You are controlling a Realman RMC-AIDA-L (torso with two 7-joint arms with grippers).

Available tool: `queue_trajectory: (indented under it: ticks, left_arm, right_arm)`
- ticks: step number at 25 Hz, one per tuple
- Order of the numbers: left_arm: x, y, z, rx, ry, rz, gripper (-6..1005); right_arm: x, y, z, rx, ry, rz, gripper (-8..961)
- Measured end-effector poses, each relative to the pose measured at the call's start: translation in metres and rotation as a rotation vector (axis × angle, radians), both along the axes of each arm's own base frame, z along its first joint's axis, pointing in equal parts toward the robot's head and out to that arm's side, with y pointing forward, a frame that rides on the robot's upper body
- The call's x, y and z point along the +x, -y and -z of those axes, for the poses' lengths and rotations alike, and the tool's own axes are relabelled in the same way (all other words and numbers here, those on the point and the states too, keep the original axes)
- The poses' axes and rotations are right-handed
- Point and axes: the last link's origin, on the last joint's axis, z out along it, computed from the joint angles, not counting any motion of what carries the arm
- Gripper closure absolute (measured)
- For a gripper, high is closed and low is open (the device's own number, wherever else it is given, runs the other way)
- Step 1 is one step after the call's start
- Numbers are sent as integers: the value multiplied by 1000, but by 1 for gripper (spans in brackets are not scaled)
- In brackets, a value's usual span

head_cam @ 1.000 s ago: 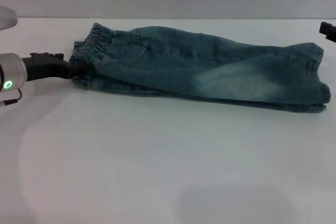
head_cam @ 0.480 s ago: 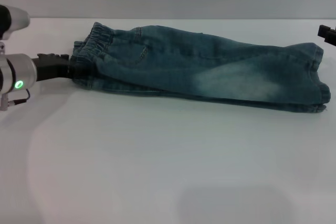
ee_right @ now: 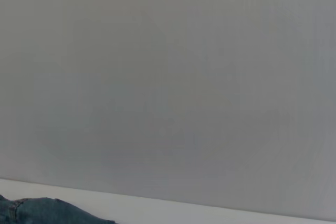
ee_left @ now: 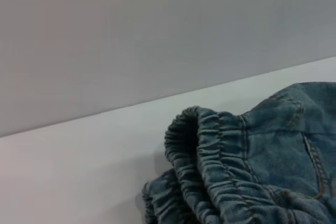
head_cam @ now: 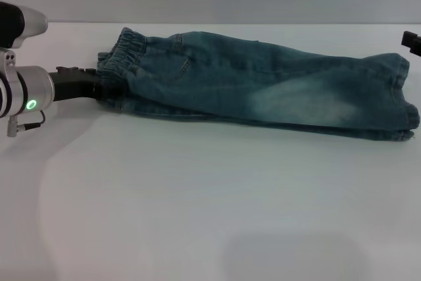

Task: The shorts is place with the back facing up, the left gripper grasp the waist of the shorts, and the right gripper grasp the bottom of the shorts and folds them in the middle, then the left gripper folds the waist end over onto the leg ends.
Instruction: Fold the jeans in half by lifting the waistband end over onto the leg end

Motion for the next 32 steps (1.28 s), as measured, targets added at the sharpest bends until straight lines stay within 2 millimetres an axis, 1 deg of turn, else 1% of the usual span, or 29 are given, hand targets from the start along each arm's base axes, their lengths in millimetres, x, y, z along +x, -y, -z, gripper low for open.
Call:
queue_trajectory:
  ticks: [3, 9, 21, 25, 28, 32]
  left_arm:
    - [2, 0, 0, -11, 2, 8, 209]
    - [5, 0, -6, -9, 13, 25, 434]
    - [7, 1, -5, -22, 9, 35, 672]
    - [9, 1, -6, -28, 12, 45, 843]
    - [11, 1, -7, -31, 14, 50, 926]
    - [16, 2, -8, -42, 29, 67, 948]
  right_arm:
    - [2, 1, 0, 3, -2, 9, 440]
    - [4, 2, 0, 4, -2, 15, 440]
    - [6, 4, 0, 4, -3, 20, 442]
    - [6, 4, 0, 3, -3, 20, 442]
    - [6, 4, 0, 3, -3, 20, 441]
    - [7, 4, 3, -3, -4, 21, 439]
